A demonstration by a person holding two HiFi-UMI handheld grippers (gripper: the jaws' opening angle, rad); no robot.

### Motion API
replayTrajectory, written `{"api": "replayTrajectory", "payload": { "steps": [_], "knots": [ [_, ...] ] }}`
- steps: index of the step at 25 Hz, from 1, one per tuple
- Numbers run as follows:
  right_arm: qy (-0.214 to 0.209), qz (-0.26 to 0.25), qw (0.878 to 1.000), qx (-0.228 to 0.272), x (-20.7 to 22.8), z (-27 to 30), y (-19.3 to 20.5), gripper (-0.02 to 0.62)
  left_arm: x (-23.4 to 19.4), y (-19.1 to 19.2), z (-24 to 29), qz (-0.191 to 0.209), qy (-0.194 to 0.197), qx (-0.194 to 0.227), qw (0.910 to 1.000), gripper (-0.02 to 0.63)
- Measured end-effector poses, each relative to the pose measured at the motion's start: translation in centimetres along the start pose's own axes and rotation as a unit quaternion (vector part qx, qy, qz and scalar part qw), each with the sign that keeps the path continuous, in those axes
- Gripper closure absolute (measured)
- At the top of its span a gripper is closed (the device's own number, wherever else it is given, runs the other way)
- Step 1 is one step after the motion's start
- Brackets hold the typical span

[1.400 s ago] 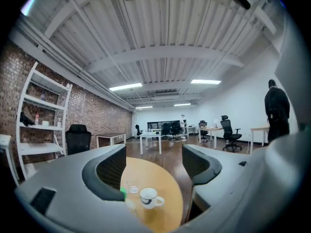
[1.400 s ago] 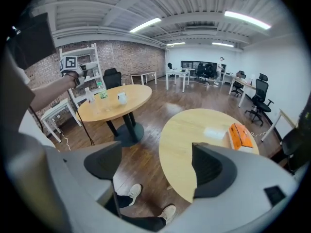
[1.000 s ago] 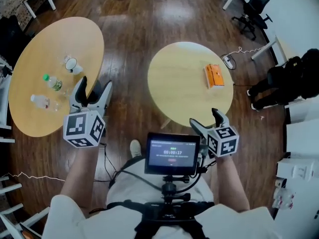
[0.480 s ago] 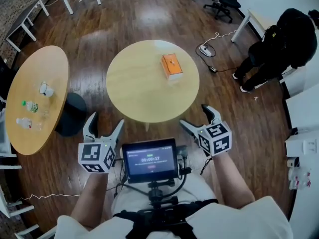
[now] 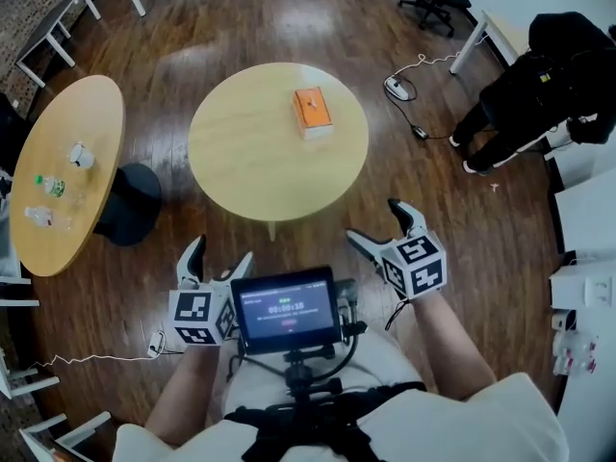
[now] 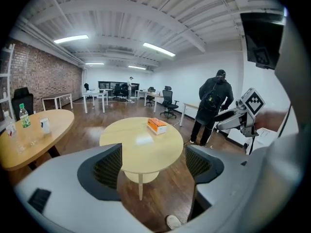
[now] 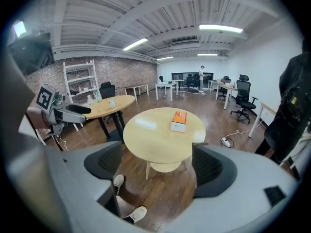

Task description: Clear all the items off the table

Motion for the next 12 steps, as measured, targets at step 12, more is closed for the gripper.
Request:
{"api": "replayTrajectory", "payload": {
  "steps": [12],
  "knots": [
    [-0.010, 0.007, 1.000, 0.000, 0.7, 1.4, 0.4, 0.130, -1.2, -1.0, 1.4, -0.002, -0.008, 0.001, 1.0000, 0.178]
  ]
}}
Point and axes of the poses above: the fingertips, and each gripper's own axes: z forward along the fingers, x to its right, y out of its underside, the point moved 4 cm from there along -z, backward along the fingers, and after that the axes turned 6 degrees about y, right-handed, at the moved point
